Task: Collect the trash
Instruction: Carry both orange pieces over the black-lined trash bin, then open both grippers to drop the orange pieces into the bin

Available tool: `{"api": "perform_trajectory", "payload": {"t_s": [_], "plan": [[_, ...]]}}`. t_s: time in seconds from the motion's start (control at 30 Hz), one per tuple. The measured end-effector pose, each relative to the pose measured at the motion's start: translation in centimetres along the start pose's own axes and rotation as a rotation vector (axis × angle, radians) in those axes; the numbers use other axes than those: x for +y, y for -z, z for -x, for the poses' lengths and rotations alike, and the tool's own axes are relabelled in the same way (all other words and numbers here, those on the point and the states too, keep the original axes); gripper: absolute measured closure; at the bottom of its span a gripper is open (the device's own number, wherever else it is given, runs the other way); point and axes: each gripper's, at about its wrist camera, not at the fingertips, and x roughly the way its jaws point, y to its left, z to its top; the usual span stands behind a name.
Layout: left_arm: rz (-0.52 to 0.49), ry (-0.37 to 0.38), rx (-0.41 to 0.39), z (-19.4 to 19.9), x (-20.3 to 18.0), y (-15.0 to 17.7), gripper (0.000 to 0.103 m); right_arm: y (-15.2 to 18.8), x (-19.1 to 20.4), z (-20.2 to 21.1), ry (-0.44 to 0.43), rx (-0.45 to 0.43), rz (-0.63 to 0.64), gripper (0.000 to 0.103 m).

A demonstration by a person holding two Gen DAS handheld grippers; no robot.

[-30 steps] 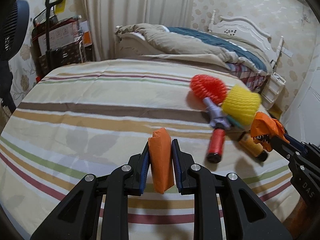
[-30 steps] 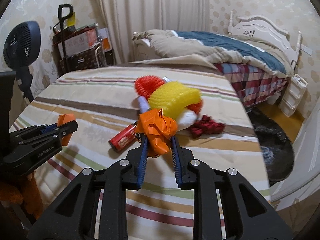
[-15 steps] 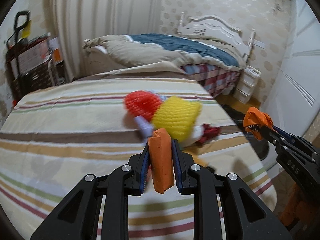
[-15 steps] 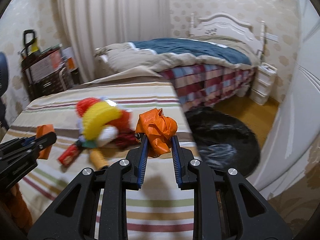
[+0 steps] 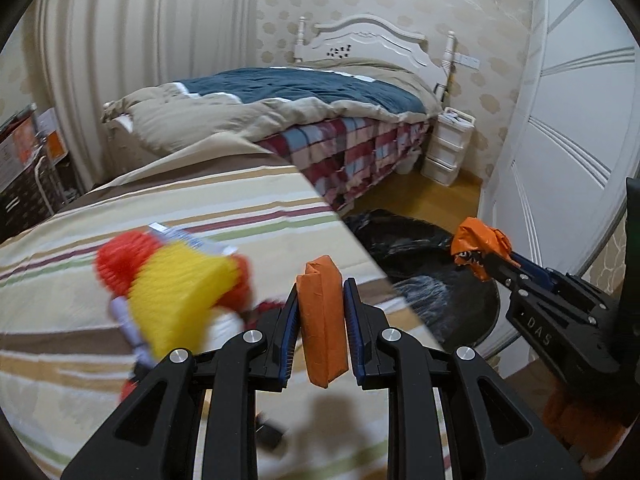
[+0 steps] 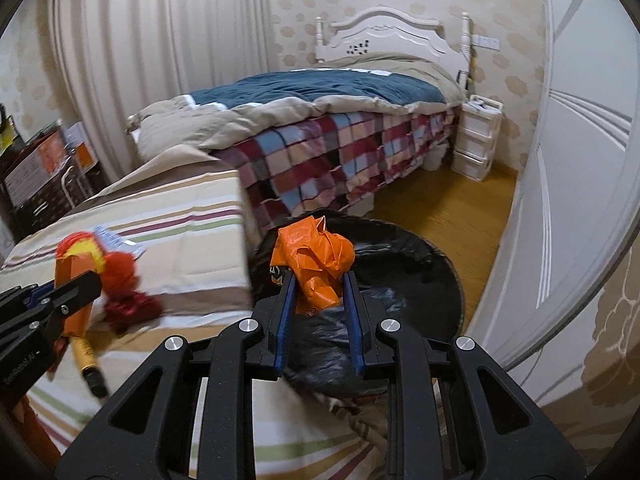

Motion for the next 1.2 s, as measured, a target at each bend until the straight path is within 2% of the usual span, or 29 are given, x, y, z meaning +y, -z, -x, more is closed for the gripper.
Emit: {"api": "perform_trajectory", "payload": {"t_s": [0.2,0.63,1.07,1.17,1.2], "plan": [[-0.032,0.003,0.013,-3.3,-2.3,-1.7,0.080,-0.6,-2.3,-2.0,0.020,0.018,-0.036,0.080],[-0.087,-0.022,0.083,-9.6,-6.2,-2.9,0.080,-1.1,-5.4,-6.4,0.038,0.067,-0.079,0.080],[-0.132,-0.050,0.107,-11.6,-7.8,-3.0,0.080,-0.7,-7.2,-8.4,0.060,0.102,-0.122,0.079],[-0.132,-0.059,0.107,-11.7,-7.8,-3.1,0.072,-0.7,-7.2,-8.6,0.065,0.101,-0.123,0.078],[-0.131,-0.064,0.101,-11.6,-7.8,-3.1,0.063,-0.7,-7.3,-8.6,0.066,0.100,-0.123,0.078]]}}
